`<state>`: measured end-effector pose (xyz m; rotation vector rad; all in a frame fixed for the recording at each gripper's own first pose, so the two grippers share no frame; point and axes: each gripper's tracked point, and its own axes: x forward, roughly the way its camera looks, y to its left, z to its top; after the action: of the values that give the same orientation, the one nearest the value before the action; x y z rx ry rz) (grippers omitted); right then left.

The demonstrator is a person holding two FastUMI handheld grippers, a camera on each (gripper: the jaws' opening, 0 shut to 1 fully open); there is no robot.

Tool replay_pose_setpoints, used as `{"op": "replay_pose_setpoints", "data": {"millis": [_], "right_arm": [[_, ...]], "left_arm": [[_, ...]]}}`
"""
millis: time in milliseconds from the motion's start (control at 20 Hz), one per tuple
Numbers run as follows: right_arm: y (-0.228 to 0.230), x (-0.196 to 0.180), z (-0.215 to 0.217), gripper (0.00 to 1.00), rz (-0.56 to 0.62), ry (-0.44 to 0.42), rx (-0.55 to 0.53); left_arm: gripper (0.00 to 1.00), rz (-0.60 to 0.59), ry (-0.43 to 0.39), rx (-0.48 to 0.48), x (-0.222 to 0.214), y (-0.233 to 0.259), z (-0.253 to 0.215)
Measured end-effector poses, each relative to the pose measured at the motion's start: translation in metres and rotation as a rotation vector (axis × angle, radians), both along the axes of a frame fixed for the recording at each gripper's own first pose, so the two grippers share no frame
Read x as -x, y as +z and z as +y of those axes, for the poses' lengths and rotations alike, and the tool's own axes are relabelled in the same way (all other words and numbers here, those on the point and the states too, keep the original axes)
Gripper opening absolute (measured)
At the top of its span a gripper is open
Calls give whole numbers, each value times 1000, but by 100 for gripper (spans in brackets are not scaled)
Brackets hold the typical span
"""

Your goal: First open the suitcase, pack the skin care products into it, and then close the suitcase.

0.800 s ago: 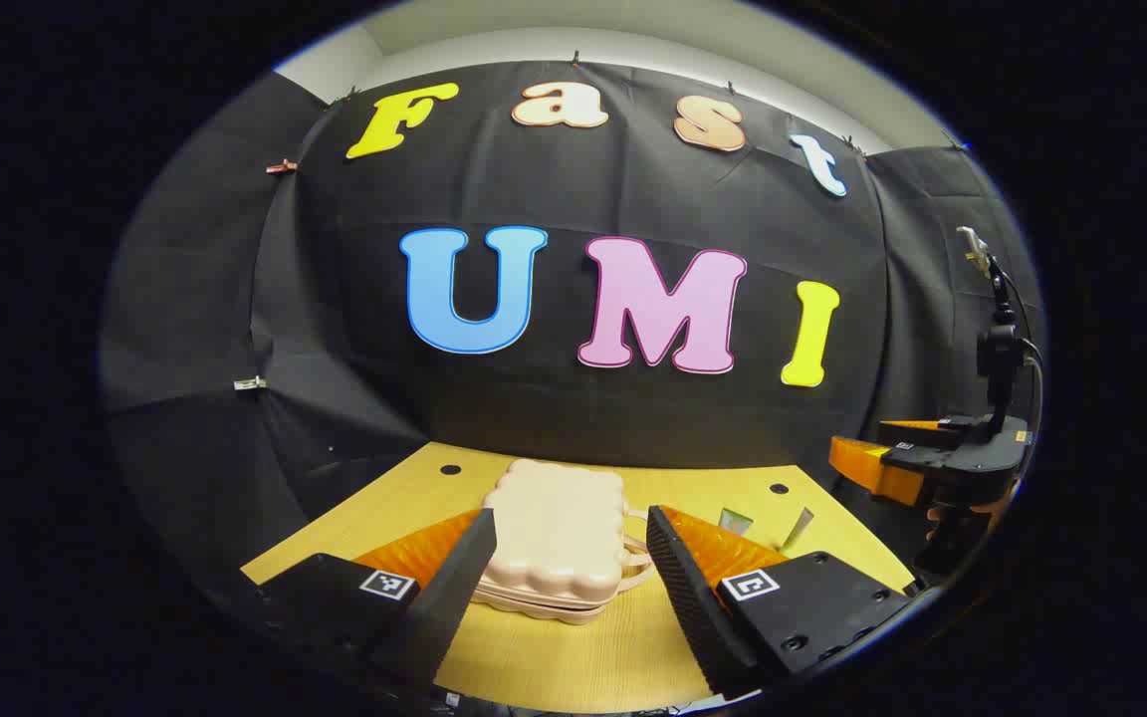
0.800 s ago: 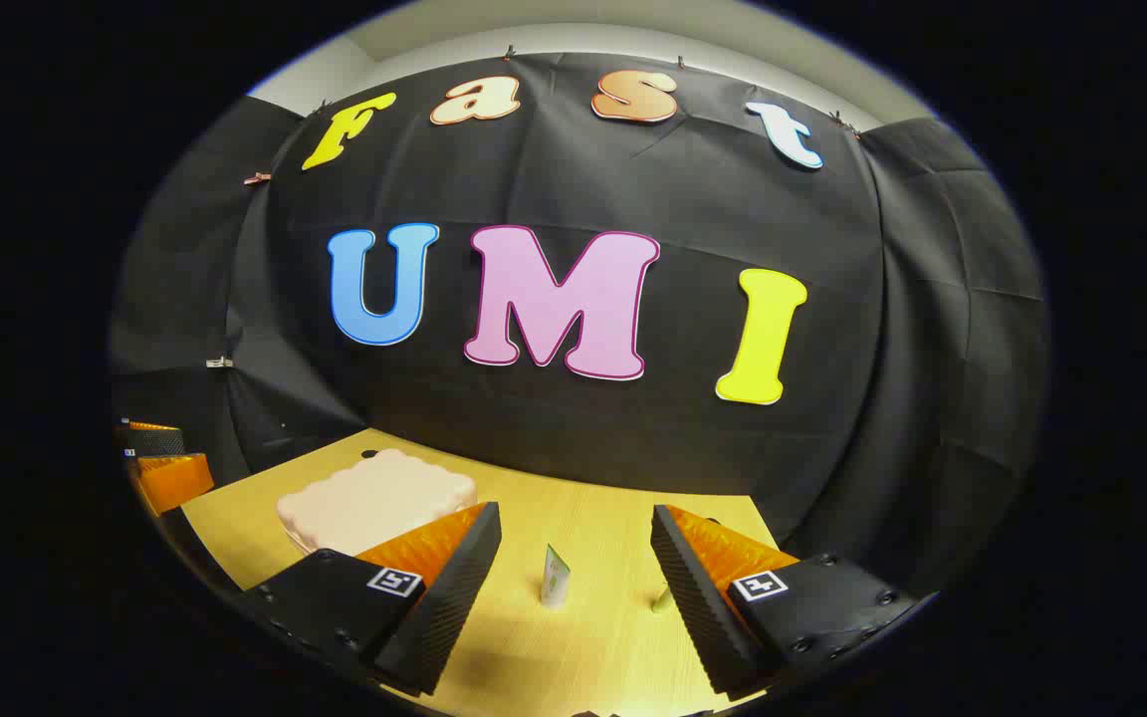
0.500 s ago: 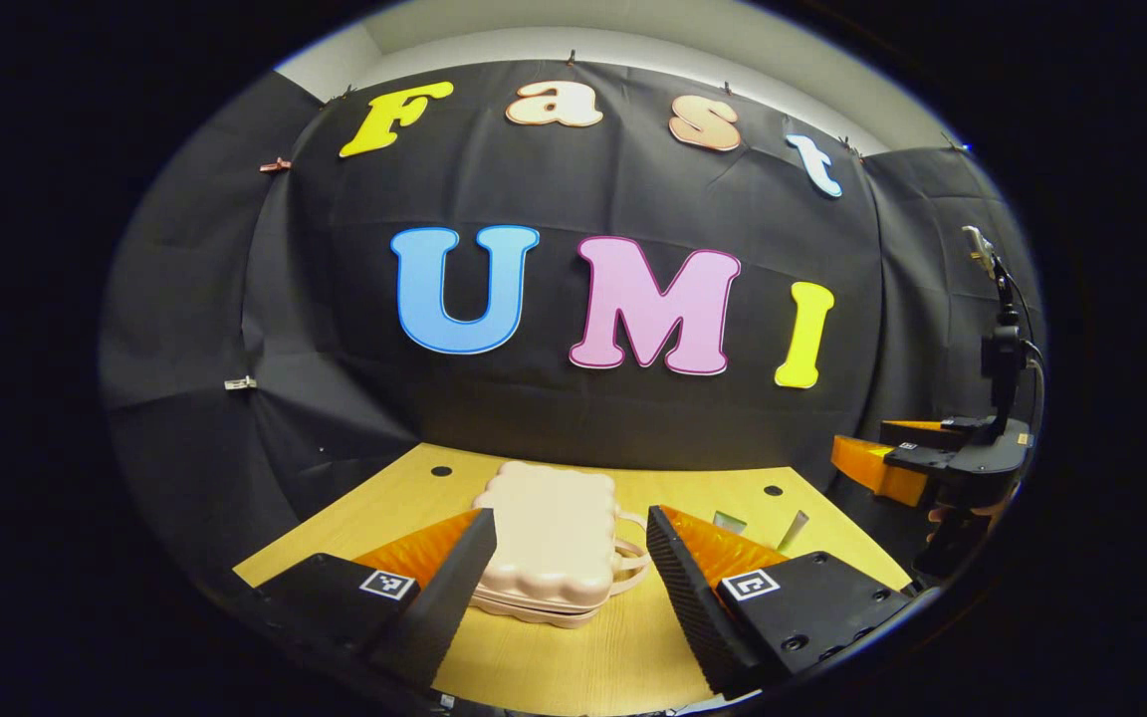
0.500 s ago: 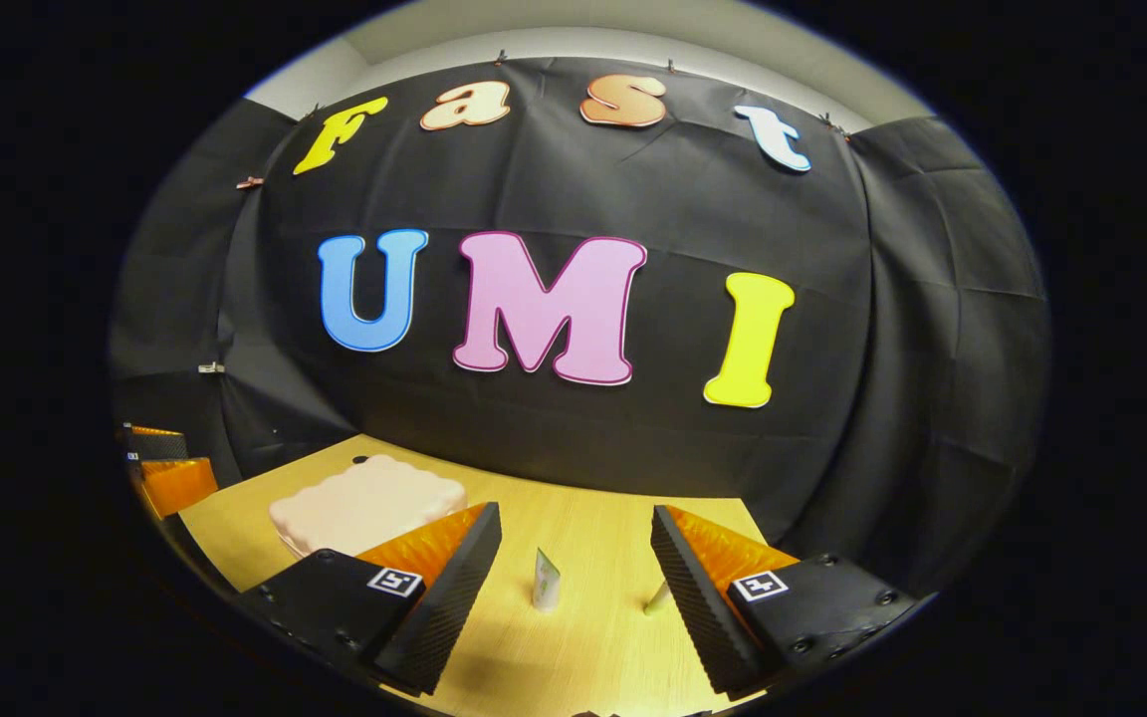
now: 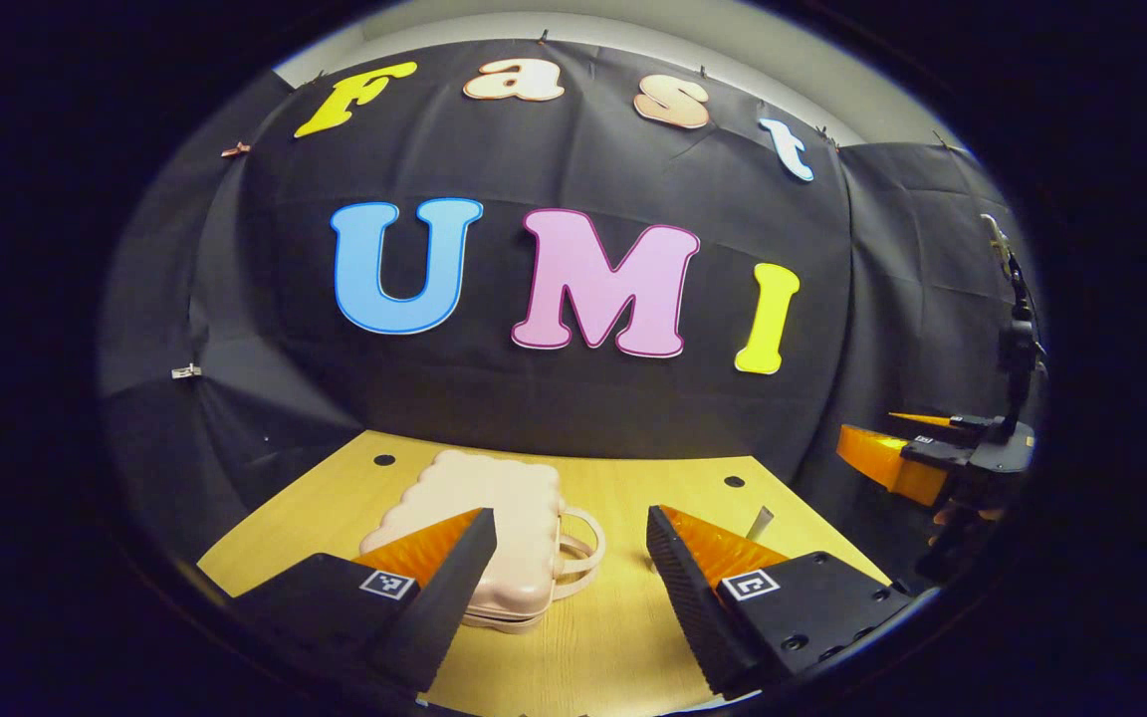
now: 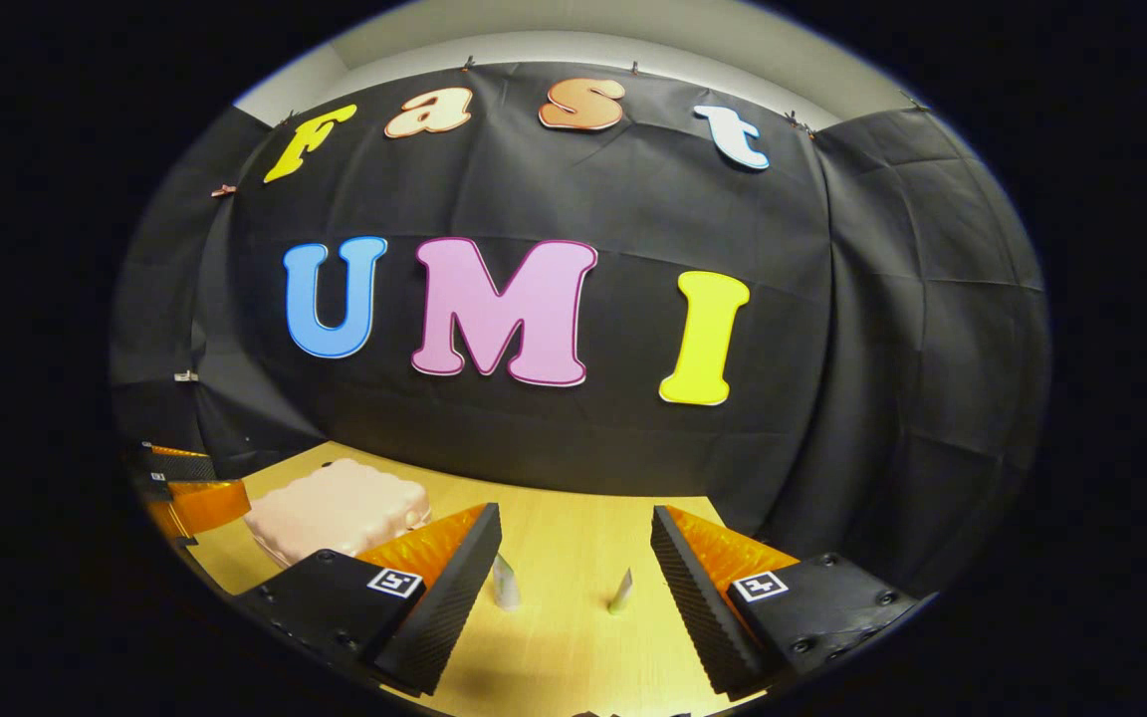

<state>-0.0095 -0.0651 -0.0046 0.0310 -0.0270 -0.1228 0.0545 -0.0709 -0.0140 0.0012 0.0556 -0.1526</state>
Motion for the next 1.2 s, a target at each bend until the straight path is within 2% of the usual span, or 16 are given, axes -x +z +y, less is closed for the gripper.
{"op": "replay_pose_setpoints", "data": {"millis": [350,500,700,800,1000,1200], "right_arm": [[-12,-14,-38,96,16,-29,-17],[-24,-24,-57,96,37,-42,-36],[-56,-38,-76,96,101,-36,-60],[-71,-41,-93,96,122,-52,-56],[-96,-49,-121,97,166,-84,-91],[-114,-53,-135,96,209,-103,-109]], "left_arm": [[96,73,-32,-10,-55,-25,-36],[96,122,-48,-57,-95,-46,-54],[96,227,-81,-134,-148,-89,-77],[96,302,-94,-137,-171,-113,-86],[96,431,-36,-146,-207,-159,-86],[95,514,-2,-174,-227,-191,-84]]}}
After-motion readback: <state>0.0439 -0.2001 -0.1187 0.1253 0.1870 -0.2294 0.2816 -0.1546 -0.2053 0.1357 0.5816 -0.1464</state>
